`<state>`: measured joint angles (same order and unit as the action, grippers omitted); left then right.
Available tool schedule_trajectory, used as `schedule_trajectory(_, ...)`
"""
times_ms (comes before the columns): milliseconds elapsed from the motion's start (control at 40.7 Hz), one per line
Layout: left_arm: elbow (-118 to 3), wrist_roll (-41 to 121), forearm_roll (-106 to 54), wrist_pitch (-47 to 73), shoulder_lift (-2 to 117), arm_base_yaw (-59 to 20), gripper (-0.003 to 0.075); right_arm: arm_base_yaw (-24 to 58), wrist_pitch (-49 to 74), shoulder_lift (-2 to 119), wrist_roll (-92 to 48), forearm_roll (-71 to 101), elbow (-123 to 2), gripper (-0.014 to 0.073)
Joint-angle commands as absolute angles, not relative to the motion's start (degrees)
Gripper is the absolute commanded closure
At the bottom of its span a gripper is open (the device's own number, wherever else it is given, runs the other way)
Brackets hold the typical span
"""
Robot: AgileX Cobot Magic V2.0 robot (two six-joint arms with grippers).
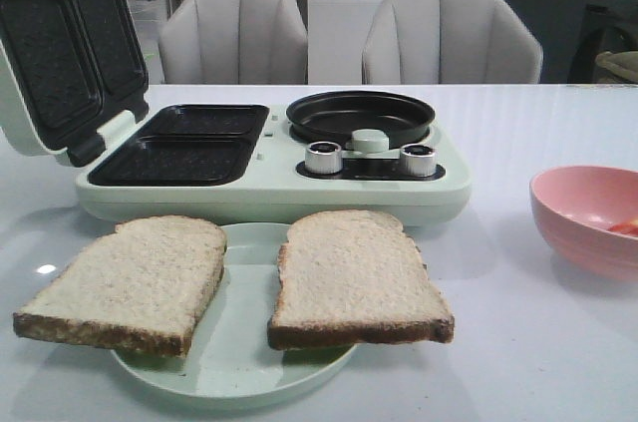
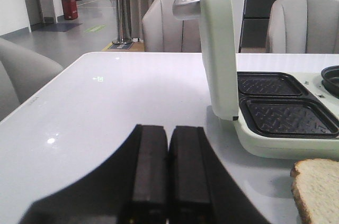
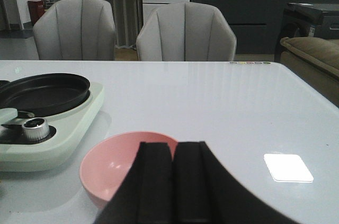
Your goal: Make breakfast with bread and shrimp
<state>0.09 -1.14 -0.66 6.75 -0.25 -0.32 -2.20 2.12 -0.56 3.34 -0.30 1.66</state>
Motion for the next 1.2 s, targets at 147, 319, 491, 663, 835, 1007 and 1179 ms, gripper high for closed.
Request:
schedule_trajectory(147, 1.8, -1.4, -1.0, 1.4, -1.2, -0.3, 0.0619, -2.6, -3.3, -1.8, 3.3, -1.0, 0.6, 0.0548)
schedule_trajectory(319, 1.8, -1.4, -1.0, 1.4, -1.2, -0.3, 0.0619, -2.6, -3.3, -1.8, 3.3, -1.0, 0.6, 0.0548)
schedule_trajectory(491, 1.8, -1.4, -1.0, 1.4, -1.2, -0.3, 0.0619, -2.6, -3.3, -1.8, 3.3, -1.0, 0.6, 0.0548)
schedule_trajectory(663, 1.8, -1.4, -1.0, 1.4, -1.2, -1.5, 0.0619, -2.6, -3.3, -1.8, 3.3, -1.0, 0.6, 0.0548)
schedule_trajectory(835, 1.8, -1.4, -1.0, 1.4, -1.2, -2.3, 0.0619, -2.6, -3.3, -1.8, 3.3, -1.0, 0.6, 0.0548)
schedule_trajectory(1007, 1.8, -1.4, -1.0, 1.4, -1.2, -2.3, 0.0619, -2.6, -3.3, -1.8, 3.3, -1.0, 0.6, 0.0548)
schedule_trajectory(1179, 1.8, -1.4, -1.0, 1.4, -1.2, -2.3, 0.0619, -2.6, -3.3, -1.8, 3.3, -1.0, 0.6, 0.0548)
